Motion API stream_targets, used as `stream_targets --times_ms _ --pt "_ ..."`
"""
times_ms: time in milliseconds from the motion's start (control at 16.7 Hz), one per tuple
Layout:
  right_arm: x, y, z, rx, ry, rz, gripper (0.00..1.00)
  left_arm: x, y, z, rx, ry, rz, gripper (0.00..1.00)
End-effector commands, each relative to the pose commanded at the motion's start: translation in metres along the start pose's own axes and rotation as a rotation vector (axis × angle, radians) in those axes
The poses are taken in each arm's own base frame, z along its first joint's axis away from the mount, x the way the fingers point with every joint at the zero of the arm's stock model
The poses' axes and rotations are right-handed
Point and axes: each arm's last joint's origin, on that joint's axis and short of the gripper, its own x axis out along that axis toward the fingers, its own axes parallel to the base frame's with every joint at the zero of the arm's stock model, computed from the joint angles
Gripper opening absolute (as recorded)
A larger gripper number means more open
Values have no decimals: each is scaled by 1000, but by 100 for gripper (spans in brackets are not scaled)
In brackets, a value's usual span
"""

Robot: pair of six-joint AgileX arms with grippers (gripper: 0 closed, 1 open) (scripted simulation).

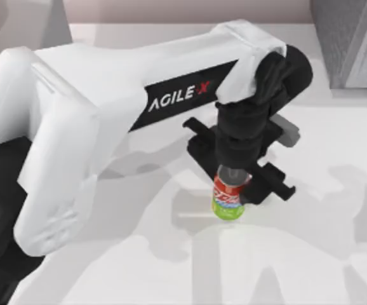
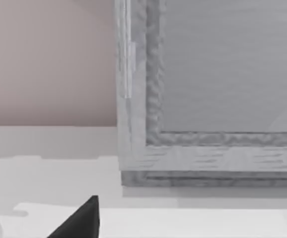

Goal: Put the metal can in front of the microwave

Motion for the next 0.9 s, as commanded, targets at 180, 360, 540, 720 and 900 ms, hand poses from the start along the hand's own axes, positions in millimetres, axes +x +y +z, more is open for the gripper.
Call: stream_targets --times_ms 180,360,540,720,900 --pt "0 0 0 0 0 0 100 0 0 0 0 0 0 0" --pt "0 0 0 0 0 0 100 -1 0 0 0 1 -1 0" --pt "0 0 0 0 0 0 100 -14 0 1 1 2 -1 0" --pt "0 0 0 0 0 0 100 -28 0 1 1 2 -1 0" --pt "0 0 0 0 0 0 100 -40 0 0 0 0 -1 0"
